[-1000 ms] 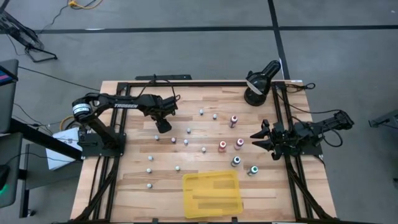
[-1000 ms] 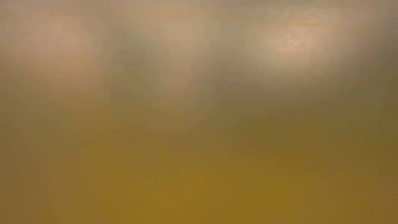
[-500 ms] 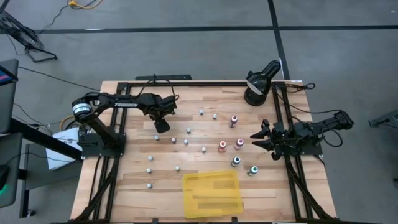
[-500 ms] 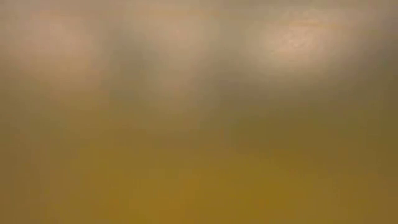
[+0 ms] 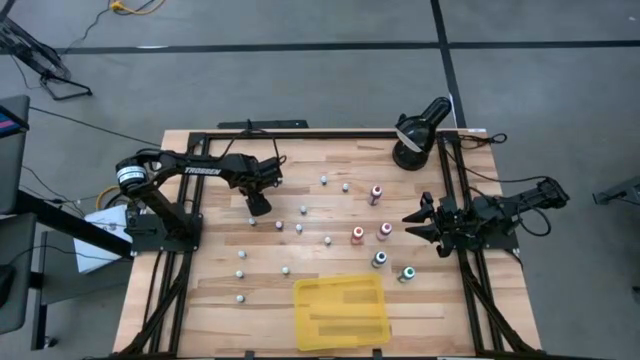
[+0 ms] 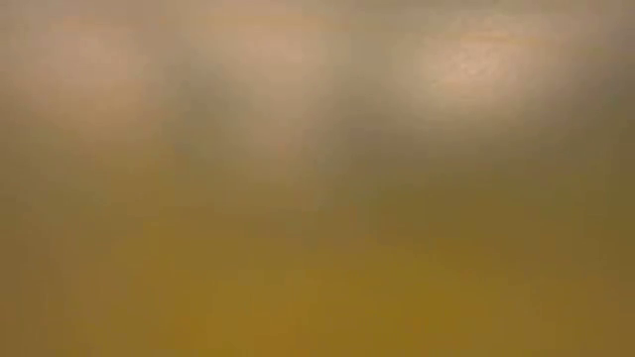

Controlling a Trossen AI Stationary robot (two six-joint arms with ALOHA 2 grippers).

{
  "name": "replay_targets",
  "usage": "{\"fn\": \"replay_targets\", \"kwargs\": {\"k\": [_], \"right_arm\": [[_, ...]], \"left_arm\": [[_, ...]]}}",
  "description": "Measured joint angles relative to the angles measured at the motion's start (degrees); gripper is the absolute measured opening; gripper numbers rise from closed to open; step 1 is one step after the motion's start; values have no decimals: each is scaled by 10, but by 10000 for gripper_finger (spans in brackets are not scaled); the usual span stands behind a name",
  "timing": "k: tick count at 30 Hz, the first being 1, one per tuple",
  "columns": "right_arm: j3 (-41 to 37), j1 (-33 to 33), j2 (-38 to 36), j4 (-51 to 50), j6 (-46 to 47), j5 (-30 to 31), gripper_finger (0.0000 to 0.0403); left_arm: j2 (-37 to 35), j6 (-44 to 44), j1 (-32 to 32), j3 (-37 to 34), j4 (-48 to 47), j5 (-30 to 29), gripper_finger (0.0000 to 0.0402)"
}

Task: Pick & Place food coloring
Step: Put the small brown food coloring bottle in the yellow bin

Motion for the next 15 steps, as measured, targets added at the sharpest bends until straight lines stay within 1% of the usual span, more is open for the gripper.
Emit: {"fn": "replay_targets", "kwargs": {"k": [4,10,12,15], "right_arm": [[0,0,0,0,0,0,137],[0,0,0,0,0,0,139],[0,0,0,0,0,0,138],[0,0,0,0,0,0,137]], "left_arm": [[0,11,0,0,22,0,206],[0,15,0,0,25,1,205],[0,19,0,0,25,1,198],[0,20,0,0,25,1,174]]}}
